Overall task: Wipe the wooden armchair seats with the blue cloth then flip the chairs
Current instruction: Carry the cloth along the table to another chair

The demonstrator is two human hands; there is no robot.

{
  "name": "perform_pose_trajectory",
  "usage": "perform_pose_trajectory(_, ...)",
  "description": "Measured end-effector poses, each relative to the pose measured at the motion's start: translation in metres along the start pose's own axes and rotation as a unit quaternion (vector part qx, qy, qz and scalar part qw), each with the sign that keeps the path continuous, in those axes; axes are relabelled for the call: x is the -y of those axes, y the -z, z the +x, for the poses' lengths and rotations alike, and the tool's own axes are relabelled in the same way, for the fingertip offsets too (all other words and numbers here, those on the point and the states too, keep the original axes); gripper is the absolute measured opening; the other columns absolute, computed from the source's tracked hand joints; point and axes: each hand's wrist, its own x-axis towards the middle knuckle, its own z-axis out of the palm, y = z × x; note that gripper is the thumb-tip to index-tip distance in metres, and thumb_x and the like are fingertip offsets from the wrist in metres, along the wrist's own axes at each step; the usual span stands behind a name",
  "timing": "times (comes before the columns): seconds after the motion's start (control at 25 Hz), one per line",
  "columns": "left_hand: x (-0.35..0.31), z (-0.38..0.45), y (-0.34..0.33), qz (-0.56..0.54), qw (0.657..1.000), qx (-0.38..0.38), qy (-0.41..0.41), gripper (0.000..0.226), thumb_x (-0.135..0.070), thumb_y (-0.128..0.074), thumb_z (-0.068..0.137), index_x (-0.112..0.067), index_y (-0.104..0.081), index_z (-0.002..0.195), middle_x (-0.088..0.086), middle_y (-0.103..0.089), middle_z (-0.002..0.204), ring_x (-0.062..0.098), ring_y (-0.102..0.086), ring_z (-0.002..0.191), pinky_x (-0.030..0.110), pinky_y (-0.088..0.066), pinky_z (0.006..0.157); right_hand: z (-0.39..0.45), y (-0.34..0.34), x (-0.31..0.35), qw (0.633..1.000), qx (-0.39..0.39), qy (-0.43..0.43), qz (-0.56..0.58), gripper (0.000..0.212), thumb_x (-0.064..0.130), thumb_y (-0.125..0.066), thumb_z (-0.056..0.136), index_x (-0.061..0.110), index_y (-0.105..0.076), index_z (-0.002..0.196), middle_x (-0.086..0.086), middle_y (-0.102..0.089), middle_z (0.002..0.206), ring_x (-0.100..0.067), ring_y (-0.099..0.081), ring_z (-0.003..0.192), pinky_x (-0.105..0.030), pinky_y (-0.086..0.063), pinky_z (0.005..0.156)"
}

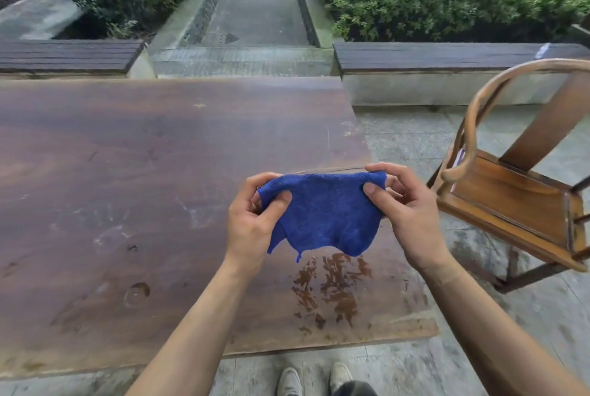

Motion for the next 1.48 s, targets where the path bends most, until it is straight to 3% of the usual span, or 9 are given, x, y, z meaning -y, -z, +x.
perform_pose_trajectory(0.2,0.066,-0.018,-0.006,0.042,0.994,-0.044,0.087,0.023,-0.007,-0.069,0.085,-0.026,-0.069,0.096,0.005,-0.073,0.092,0.019,-0.067,0.088,0.043,-0.054,0.084,-0.02,0.015,-0.062,0.995,-0.008,-0.101,-0.002,0.025,0.001,-0.065,0.093,0.023,-0.07,0.103,-0.018,-0.064,0.081,-0.02,-0.059,0.076,-0.023,-0.051,0.062)
perform_pose_trajectory(0.4,0.135,-0.049,-0.004,0.073,0.977,-0.071,0.189,0.026,0.008,-0.064,0.088,-0.016,-0.066,0.099,-0.008,-0.072,0.086,0.007,-0.066,0.083,0.023,-0.053,0.077,-0.045,0.032,-0.14,0.977,-0.004,-0.208,-0.042,0.024,0.002,-0.066,0.092,0.022,-0.069,0.105,-0.008,-0.069,0.087,-0.016,-0.061,0.079,-0.019,-0.048,0.061)
perform_pose_trajectory(0.52,0.177,-0.059,-0.002,0.107,0.962,-0.082,0.236,0.029,0.011,-0.063,0.087,-0.016,-0.065,0.097,-0.011,-0.071,0.084,0.003,-0.065,0.081,0.018,-0.052,0.075,-0.056,0.039,-0.188,0.964,0.01,-0.251,-0.082,0.026,0.005,-0.068,0.091,0.029,-0.07,0.101,-0.005,-0.073,0.088,-0.013,-0.062,0.078,-0.027,-0.049,0.063)
perform_pose_trajectory(0.64,0.211,-0.063,0.0,0.151,0.951,-0.078,0.257,0.029,0.008,-0.066,0.086,-0.018,-0.064,0.098,-0.007,-0.069,0.089,0.006,-0.063,0.084,0.024,-0.051,0.082,-0.058,0.043,-0.224,0.953,0.016,-0.275,-0.128,0.026,0.008,-0.069,0.089,0.032,-0.07,0.099,0.0,-0.072,0.086,-0.011,-0.062,0.076,-0.03,-0.05,0.067)
perform_pose_trajectory(0.76,0.232,-0.061,0.004,0.212,0.939,-0.066,0.261,0.023,-0.006,-0.07,0.085,-0.022,-0.064,0.1,-0.004,-0.069,0.092,0.012,-0.062,0.085,0.033,-0.051,0.087,-0.05,0.043,-0.244,0.947,0.025,-0.255,-0.192,0.026,0.009,-0.071,0.087,0.031,-0.07,0.1,0.009,-0.072,0.088,-0.007,-0.063,0.078,-0.026,-0.053,0.076)
perform_pose_trajectory(0.96,0.243,-0.054,0.012,0.313,0.918,-0.015,0.243,0.022,-0.014,-0.071,0.086,-0.03,-0.063,0.1,-0.014,-0.07,0.091,0.009,-0.064,0.086,0.025,-0.05,0.084,-0.043,0.042,-0.261,0.932,0.056,-0.223,-0.281,0.024,0.019,-0.071,0.088,0.032,-0.069,0.107,0.016,-0.067,0.083,0.003,-0.062,0.076,-0.011,-0.048,0.075)
perform_pose_trajectory(1.16,0.247,-0.049,0.014,0.351,0.91,0.011,0.221,0.025,-0.013,-0.07,0.088,-0.032,-0.063,0.104,-0.017,-0.069,0.097,0.003,-0.061,0.088,0.017,-0.046,0.085,-0.042,0.045,-0.265,0.919,0.07,-0.205,-0.33,0.027,0.024,-0.071,0.089,0.031,-0.067,0.115,0.01,-0.068,0.09,-0.009,-0.065,0.08,-0.028,-0.054,0.084)
perform_pose_trajectory(1.32,0.245,-0.049,0.02,0.388,0.9,0.006,0.198,0.03,-0.013,-0.071,0.087,-0.024,-0.065,0.115,-0.007,-0.066,0.111,0.008,-0.06,0.098,0.024,-0.046,0.093,-0.044,0.052,-0.258,0.914,0.081,-0.201,-0.343,0.034,0.027,-0.07,0.089,0.032,-0.062,0.122,0.008,-0.067,0.1,-0.011,-0.065,0.085,-0.036,-0.054,0.086)
perform_pose_trajectory(1.48,0.214,-0.048,0.029,0.409,0.897,0.017,0.166,0.031,-0.012,-0.071,0.086,-0.027,-0.065,0.112,-0.006,-0.061,0.111,0.011,-0.064,0.094,0.034,-0.052,0.091,-0.038,0.056,-0.222,0.926,0.068,-0.159,-0.336,0.034,0.026,-0.072,0.089,0.029,-0.063,0.122,0.006,-0.067,0.103,-0.011,-0.065,0.089,-0.04,-0.054,0.088)
